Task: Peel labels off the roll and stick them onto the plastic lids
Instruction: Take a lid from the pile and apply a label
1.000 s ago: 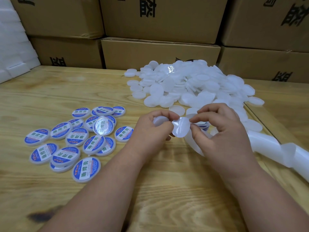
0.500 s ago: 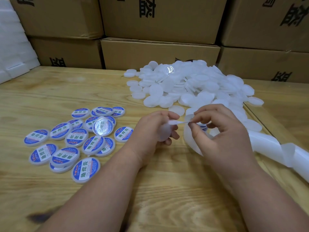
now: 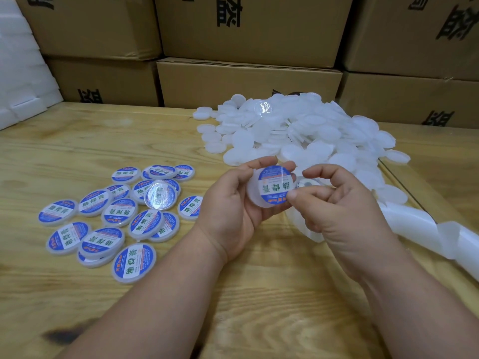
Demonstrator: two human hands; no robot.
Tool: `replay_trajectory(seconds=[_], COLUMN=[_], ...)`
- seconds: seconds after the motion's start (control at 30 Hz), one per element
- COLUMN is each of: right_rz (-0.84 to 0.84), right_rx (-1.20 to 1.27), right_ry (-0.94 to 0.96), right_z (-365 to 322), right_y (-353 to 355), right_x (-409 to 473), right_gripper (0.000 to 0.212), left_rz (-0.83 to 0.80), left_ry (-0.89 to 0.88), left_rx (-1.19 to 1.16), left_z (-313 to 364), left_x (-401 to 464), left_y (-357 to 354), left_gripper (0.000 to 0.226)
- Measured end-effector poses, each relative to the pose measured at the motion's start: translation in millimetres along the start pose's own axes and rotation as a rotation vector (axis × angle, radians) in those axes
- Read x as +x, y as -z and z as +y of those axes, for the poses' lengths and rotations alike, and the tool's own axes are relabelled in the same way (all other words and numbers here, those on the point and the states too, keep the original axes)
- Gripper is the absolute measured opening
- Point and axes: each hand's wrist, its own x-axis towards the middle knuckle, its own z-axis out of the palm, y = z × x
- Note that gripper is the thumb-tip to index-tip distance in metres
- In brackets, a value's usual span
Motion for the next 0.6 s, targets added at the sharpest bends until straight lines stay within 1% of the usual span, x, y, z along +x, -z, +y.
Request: replay_trajectory(seconds=[0.07, 0.2, 0.33, 0.53, 0.6], right_rz=[-0.019, 0.003, 0.021, 0.065, 0.075], right_rx=[-0.021, -0.077, -0.097, -0.127, -0.131], right_ry=[-0.014, -0.011, -0.017, -0.01, -0.005], right_z=[1.3, 5.0, 8.1, 11.0, 11.7], right_y=[-0.7, -0.1, 0.8, 2.0, 2.3], right_x=[0.3, 1.5, 2.3, 3.5, 3.7], right_gripper=[0.029, 0.028, 0.028, 0.027, 0.026], left_rz=[-0.014, -0.028, -0.054, -0.063, -0.066], left_ry=[0.014, 0.016, 0.013, 0.017, 0.018], left_rx=[-0.006, 0.033, 0.077, 0.091, 0.084], left_z=[-0.6, -2.8, -4.8, -6.5, -5.8], left_x=[-1.1, -2.4, -2.0, -1.3, -1.5], left_y=[0.1, -0.1, -2.0, -2.3, -2.5], left_gripper=[0.037, 0.037, 0.043, 0.033, 0.035])
